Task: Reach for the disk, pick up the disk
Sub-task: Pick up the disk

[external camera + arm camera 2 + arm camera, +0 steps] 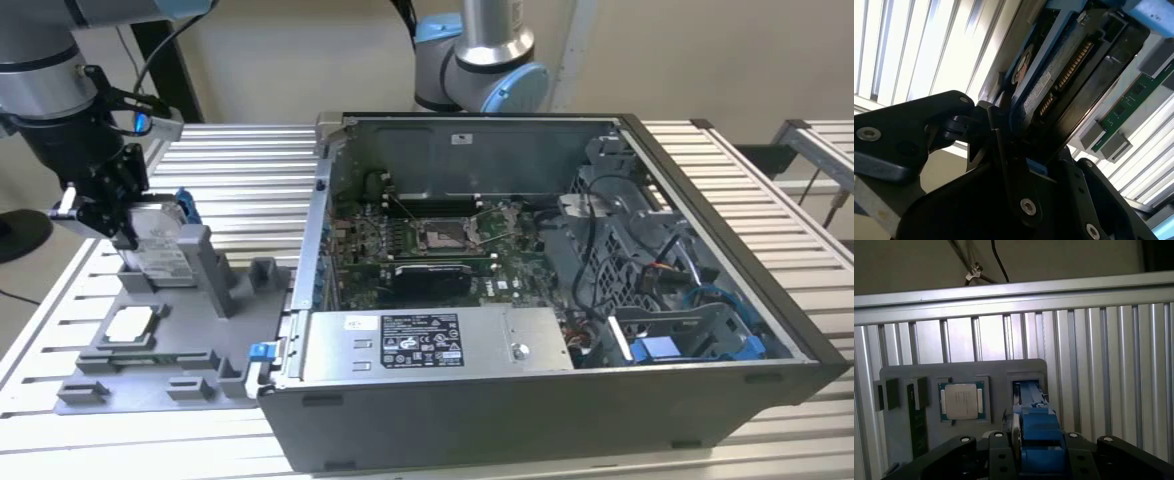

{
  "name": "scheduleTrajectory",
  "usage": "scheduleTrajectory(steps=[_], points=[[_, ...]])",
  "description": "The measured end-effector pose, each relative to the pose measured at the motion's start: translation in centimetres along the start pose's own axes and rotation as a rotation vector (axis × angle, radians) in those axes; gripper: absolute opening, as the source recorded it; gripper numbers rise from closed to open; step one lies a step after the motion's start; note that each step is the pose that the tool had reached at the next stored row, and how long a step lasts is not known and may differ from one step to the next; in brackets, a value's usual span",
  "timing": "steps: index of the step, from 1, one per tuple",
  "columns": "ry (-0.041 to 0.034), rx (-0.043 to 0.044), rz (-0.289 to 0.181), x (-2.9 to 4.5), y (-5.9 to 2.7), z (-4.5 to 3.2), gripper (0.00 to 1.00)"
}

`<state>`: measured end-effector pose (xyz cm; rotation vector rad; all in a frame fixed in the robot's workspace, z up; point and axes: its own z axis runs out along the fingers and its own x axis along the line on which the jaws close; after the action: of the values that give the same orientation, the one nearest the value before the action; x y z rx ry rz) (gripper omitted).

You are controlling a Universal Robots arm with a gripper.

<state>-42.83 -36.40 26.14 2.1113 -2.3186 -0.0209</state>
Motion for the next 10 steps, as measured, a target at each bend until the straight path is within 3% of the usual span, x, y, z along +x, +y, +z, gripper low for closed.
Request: scheduleTrajectory(steps=[4, 10], points=[[-0.0005, 0.0007, 0.000, -0.01, -0.01, -0.16, 0.00], [0.0000, 0.0001, 0.000, -0.01, 0.01, -1.16, 0.00]])
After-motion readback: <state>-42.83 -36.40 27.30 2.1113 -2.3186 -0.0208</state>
